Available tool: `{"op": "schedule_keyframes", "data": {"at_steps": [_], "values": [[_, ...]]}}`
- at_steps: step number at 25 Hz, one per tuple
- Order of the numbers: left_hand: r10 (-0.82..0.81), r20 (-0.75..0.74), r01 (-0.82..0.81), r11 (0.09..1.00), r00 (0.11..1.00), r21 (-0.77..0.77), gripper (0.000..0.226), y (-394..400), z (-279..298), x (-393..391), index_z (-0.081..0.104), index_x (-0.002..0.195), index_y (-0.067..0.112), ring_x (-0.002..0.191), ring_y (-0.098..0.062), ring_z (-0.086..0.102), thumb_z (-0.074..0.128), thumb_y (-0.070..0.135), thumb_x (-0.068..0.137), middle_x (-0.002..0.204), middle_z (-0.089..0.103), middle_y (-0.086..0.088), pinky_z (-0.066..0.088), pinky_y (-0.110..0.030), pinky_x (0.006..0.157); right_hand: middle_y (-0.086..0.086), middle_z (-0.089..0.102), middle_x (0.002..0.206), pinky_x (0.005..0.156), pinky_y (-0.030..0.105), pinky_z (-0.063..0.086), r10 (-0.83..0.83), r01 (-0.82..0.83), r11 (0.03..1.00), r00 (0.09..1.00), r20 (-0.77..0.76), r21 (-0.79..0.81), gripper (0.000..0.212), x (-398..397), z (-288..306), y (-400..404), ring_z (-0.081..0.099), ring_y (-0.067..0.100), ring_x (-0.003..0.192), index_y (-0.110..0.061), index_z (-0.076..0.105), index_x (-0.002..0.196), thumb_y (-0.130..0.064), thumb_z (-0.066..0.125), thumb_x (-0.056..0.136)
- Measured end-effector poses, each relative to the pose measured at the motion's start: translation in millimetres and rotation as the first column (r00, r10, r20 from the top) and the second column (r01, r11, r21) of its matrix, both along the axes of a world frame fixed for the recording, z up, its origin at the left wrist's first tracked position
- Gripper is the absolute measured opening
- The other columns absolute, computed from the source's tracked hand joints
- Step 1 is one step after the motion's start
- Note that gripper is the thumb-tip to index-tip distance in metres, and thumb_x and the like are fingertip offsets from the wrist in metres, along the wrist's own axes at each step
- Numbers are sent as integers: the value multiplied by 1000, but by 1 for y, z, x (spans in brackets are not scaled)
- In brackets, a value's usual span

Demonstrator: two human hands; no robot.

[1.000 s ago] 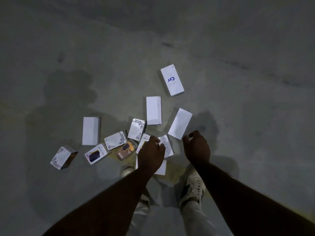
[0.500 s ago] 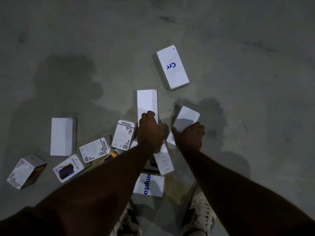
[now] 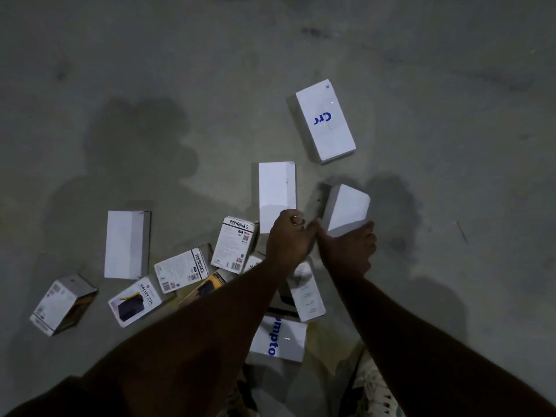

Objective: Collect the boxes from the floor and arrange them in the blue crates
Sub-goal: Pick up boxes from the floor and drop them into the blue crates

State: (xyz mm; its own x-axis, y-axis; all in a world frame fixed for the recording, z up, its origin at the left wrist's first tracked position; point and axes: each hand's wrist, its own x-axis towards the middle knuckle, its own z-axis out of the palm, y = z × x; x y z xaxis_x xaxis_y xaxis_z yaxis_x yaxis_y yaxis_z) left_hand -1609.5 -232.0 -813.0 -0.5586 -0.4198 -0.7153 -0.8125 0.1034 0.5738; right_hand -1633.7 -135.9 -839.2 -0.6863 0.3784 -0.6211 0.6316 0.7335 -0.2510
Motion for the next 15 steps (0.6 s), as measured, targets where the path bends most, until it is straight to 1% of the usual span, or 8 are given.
{"op": "schedule_keyframes", "data": {"at_steps": [2,3,5,7,8,10,12,15], "values": [[178,75,-191,953,981,234,81,0,11,-10,41,147,14,115,-19,57,79,45,82,127,55,3,49,-27,84,16,35,149,103,52,39,121,-121,993,984,-133,8,108,7,13,-6,36,35,137,-9,14,154,-64,66,77],[216,110,-240,927,970,290,86,-3,13,-14,41,147,13,117,-22,59,81,47,79,132,56,1,53,-31,86,15,36,148,103,52,40,173,-183,982,966,-190,-37,105,11,18,-8,36,33,137,-10,15,154,-59,69,78],[242,124,-270,908,962,320,65,-10,14,-19,59,130,11,106,-28,68,80,46,80,123,68,-5,59,-40,85,10,38,147,106,50,42,227,-278,941,940,-254,-192,102,17,27,-11,39,28,136,-14,17,153,-55,71,78],[319,75,-327,911,945,252,33,-21,19,-23,67,106,13,86,-25,69,75,38,85,96,73,-6,58,-34,73,5,43,143,104,43,44,211,-298,888,941,-266,-351,89,16,31,-10,45,21,129,-17,22,152,-61,60,85],[349,44,-350,915,936,200,27,-30,19,-25,66,101,14,81,-23,67,74,35,86,91,71,-4,54,-30,70,5,46,140,101,38,44,167,-268,867,951,-261,-420,79,14,30,-11,48,18,125,-17,28,150,-63,50,90],[385,-8,-379,912,923,154,23,-52,14,-25,66,99,13,80,-21,66,72,30,84,92,71,-4,49,-27,66,10,55,127,96,37,48,70,-180,854,970,-235,-489,65,6,22,-17,54,20,112,-10,47,134,-61,35,96],[376,4,-369,908,927,199,24,-66,11,-24,66,93,14,80,-21,65,71,32,79,92,70,-5,49,-27,63,12,60,105,84,36,52,30,-108,838,988,-153,-535,47,-5,10,-23,58,23,94,-8,57,106,-48,34,102],[310,47,-312,920,950,238,65,-78,0,-21,67,106,8,89,-27,67,66,50,56,105,72,-11,48,-29,66,9,58,93,57,21,45,21,49,759,995,99,-649,31,-16,-9,-41,55,15,76,-11,55,95,-31,33,106]]}}
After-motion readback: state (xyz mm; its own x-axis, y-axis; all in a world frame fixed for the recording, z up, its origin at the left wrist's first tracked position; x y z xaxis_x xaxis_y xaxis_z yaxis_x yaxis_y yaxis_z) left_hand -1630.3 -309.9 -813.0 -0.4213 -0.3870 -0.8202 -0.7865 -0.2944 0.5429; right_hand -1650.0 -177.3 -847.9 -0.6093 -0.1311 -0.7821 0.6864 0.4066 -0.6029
